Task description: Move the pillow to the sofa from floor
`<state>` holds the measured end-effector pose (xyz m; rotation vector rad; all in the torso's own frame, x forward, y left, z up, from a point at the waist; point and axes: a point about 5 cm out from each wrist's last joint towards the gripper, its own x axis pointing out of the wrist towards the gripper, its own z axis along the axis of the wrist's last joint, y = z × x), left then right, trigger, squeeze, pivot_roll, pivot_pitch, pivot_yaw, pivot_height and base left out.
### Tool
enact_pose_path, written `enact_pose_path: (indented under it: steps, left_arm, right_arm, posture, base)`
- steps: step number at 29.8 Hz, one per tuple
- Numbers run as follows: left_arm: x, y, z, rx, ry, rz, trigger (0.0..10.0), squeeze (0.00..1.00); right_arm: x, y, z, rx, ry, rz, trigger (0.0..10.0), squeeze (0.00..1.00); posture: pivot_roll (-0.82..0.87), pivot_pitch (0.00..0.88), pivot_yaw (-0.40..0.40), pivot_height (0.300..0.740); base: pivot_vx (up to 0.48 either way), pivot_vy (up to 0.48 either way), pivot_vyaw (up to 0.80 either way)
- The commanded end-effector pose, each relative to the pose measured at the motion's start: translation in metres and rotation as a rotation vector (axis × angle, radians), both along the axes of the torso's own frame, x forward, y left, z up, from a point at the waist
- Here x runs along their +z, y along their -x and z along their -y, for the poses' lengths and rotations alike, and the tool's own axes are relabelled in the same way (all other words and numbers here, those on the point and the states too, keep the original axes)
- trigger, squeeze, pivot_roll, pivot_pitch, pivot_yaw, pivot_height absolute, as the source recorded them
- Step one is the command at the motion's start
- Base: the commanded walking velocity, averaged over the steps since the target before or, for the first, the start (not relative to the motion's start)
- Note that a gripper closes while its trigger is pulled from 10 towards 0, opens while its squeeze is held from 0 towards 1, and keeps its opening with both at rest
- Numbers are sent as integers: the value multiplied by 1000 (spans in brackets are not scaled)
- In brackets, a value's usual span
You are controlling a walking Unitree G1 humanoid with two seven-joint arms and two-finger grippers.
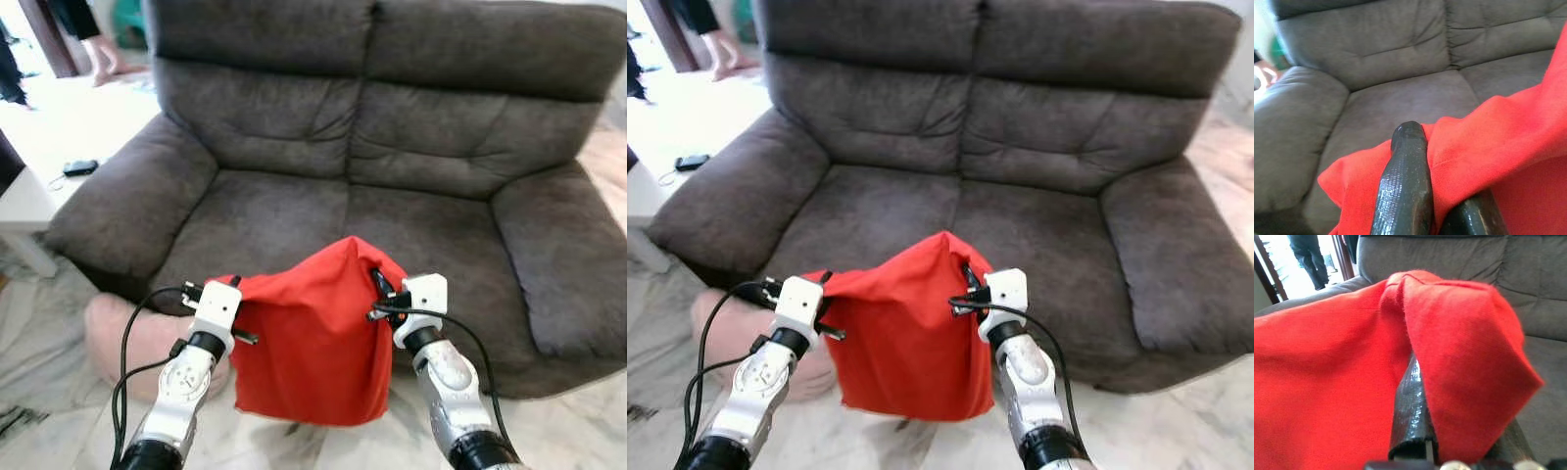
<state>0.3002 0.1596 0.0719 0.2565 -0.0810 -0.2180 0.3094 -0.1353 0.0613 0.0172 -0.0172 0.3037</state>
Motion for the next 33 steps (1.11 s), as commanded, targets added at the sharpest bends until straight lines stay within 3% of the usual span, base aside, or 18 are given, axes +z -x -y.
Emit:
enact_pose_path:
  steps: [1, 5, 15, 23, 33]
  left_arm:
    - [18, -6, 6, -25, 6, 95, 10000, 0]
    - [18, -6, 7, -30, 3, 95, 10000, 0]
    - [17, -5, 9, -35, 0, 97, 10000, 0]
    - [17, -5, 10, -35, 1, 103, 10000, 0]
    - [16, -5, 13, -50, -1, 102, 10000, 0]
  right_arm:
    - [14, -9, 2, -16, -9, 45, 10000, 0]
    - [14, -10, 6, -33, -10, 41, 10000, 0]
    - [17, -11, 3, -29, -6, 63, 10000, 0]
    - [17, -13, 4, -32, -7, 58, 10000, 0]
    - [20, -15, 2, -35, -13, 67, 10000, 0]
  posture:
    - [111, 26, -9, 740]
    - [109, 25, -8, 740]
    - [115, 23, -12, 740]
    - [113, 13, -17, 740]
    - [109, 0, -19, 740]
  base:
    - [0, 0, -800]
    - [0, 0, -800]
    - [0, -48, 0]
    - [0, -359, -569]
    - [0, -448, -56]
